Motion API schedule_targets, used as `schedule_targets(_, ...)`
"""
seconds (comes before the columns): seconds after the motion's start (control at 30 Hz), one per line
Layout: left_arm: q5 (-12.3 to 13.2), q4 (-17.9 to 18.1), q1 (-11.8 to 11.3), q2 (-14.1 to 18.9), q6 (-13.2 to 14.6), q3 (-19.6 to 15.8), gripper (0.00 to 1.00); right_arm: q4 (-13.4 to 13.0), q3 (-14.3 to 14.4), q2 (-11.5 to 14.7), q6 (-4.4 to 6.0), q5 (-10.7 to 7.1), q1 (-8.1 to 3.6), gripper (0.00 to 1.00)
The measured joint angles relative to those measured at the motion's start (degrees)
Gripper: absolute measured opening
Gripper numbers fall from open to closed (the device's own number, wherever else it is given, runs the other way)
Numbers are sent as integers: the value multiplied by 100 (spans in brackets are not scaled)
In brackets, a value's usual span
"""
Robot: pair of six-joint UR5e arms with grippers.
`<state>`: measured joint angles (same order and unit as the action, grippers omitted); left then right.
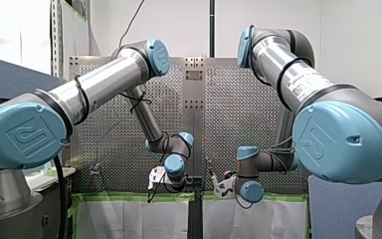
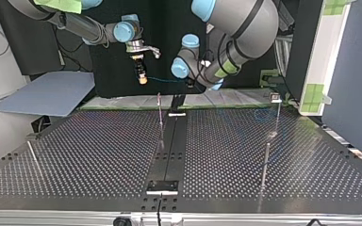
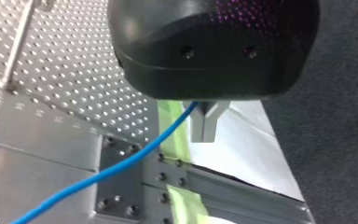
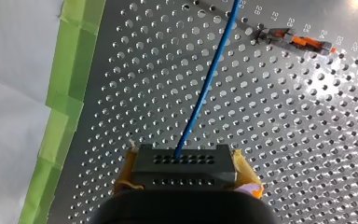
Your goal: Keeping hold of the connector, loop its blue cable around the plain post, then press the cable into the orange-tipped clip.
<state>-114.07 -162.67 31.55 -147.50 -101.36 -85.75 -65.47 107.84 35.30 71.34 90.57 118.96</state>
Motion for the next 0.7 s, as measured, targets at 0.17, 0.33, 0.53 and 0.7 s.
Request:
schedule_targets(0.17, -198, 247, 46, 184, -17, -201, 0, 47, -6, 0, 12, -36, -25, 0)
schedule_targets(0.33, -348, 493, 102, 378, -16, -441, 0, 131, -84, 0, 27, -67, -60, 0)
schedule_targets(0.53, -530, 830, 197, 450, -23, -777, 0, 398, -321, 0, -3, -88, -137, 0)
schedule_targets(0.7, -602, 1115, 278, 483, -24, -1022, 0, 634, -388, 0, -9, -91, -216, 0)
